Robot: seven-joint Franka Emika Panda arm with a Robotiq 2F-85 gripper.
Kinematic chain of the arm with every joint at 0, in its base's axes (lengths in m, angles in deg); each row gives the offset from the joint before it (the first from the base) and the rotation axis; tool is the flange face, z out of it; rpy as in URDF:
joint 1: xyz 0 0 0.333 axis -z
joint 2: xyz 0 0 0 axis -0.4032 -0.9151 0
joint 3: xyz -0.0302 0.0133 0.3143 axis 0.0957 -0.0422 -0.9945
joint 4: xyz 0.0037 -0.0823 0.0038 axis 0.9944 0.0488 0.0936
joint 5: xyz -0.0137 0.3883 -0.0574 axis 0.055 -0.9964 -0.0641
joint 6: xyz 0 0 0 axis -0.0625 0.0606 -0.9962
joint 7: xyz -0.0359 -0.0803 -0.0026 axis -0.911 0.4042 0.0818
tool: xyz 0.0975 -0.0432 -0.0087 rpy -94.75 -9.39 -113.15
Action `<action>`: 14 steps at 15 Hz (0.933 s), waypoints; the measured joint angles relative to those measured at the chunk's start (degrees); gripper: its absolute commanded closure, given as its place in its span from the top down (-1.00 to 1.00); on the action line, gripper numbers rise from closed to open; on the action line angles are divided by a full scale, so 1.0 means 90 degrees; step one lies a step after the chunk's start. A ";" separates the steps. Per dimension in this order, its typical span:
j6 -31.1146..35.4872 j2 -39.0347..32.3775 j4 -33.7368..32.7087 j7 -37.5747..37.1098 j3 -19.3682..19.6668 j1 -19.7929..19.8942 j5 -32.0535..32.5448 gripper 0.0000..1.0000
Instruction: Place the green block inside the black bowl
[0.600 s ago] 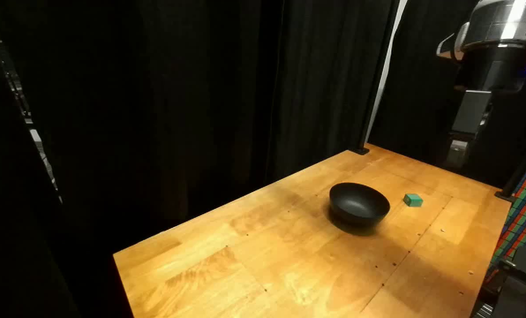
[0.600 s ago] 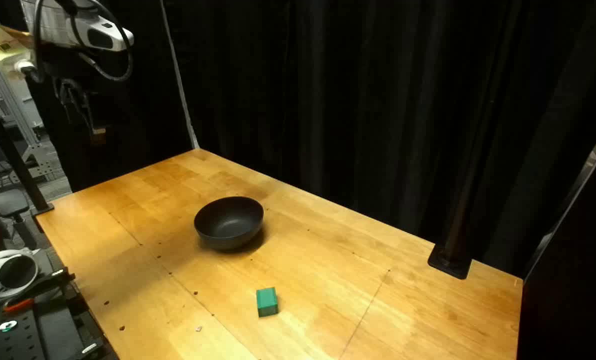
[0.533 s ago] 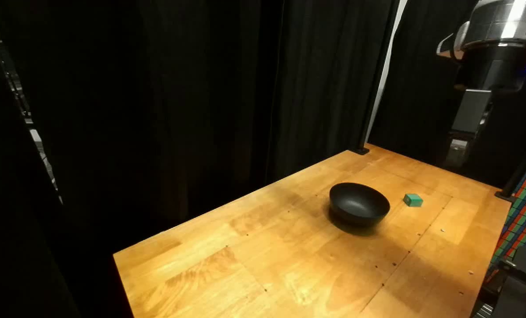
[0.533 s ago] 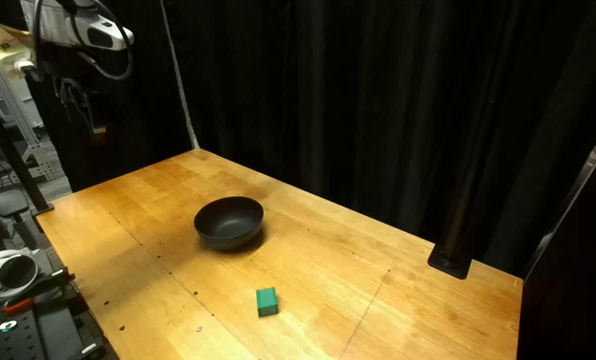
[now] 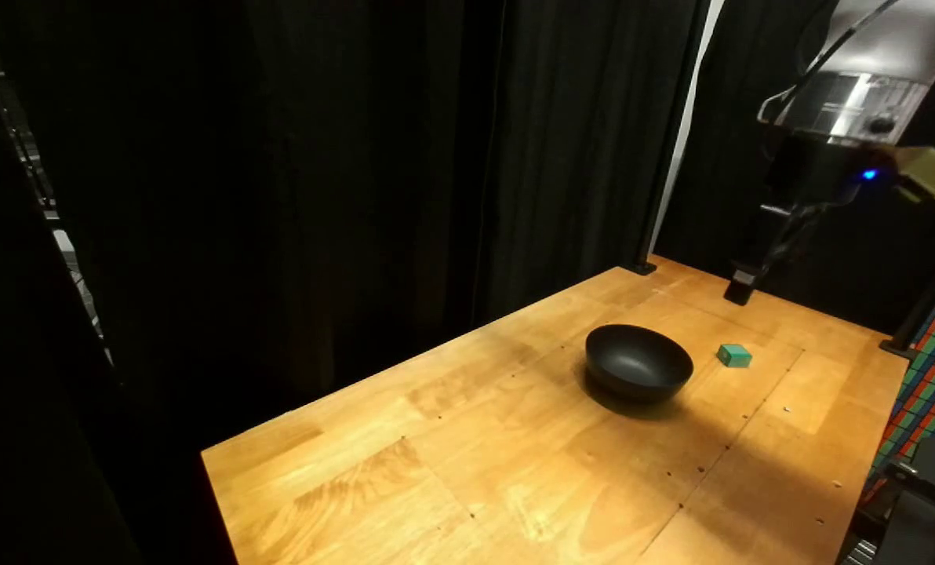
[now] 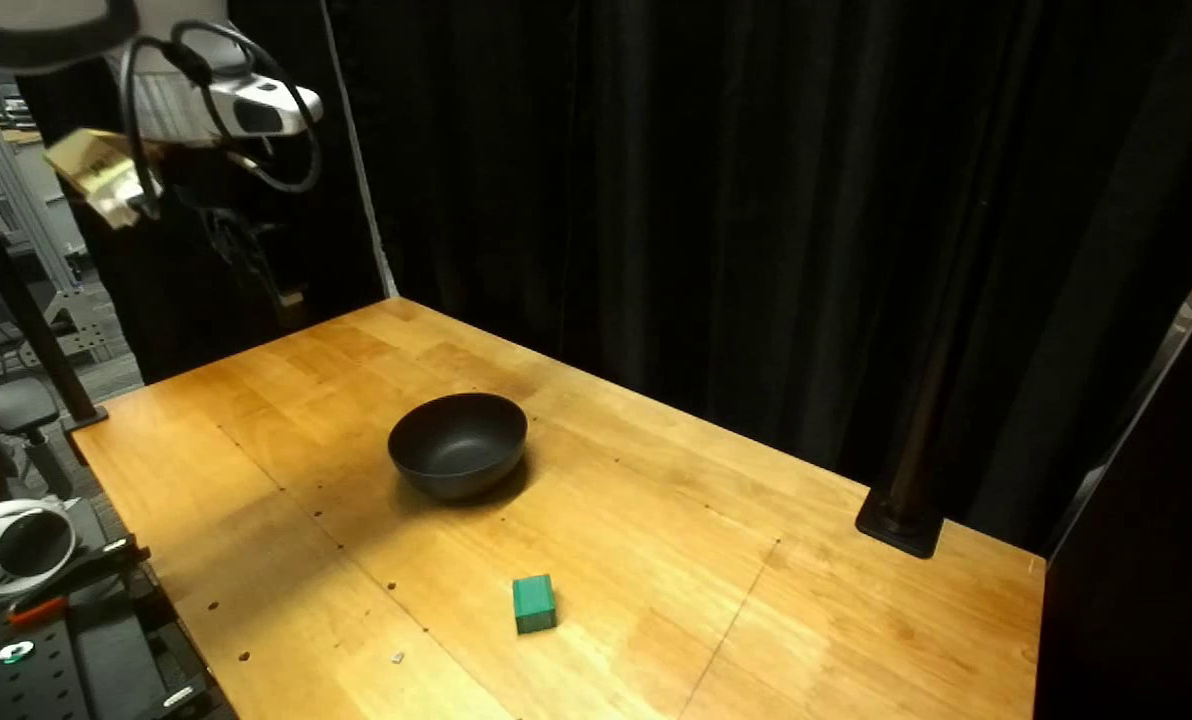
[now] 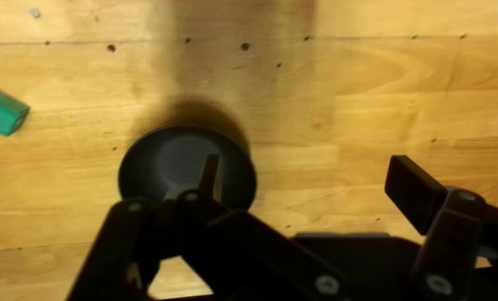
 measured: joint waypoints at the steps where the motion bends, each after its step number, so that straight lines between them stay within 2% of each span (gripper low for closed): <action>1: 0.0540 -0.0301 0.0065 -0.0117 0.0006 0.0237 0.0339 1.00; 3: 0.1588 -0.1010 0.0103 -0.0524 0.0018 0.0788 0.1186 1.00; 5: 0.2442 -0.1768 0.0021 -0.1271 -0.0021 0.1455 0.2292 1.00; 7: 0.2796 -0.2405 -0.0260 -0.2153 -0.0143 0.2238 0.3426 1.00; 9: 0.2803 -0.2893 -0.0698 -0.3120 0.0248 0.2424 0.4510 1.00; 11: 0.2752 -0.3391 -0.1124 -0.4062 0.0573 0.2467 0.5247 1.00; 12: 0.2714 -0.3660 -0.1300 -0.4462 0.0657 0.2463 0.5421 1.00; 14: 0.2678 -0.4187 -0.1557 -0.4859 0.1001 0.2155 0.5347 1.00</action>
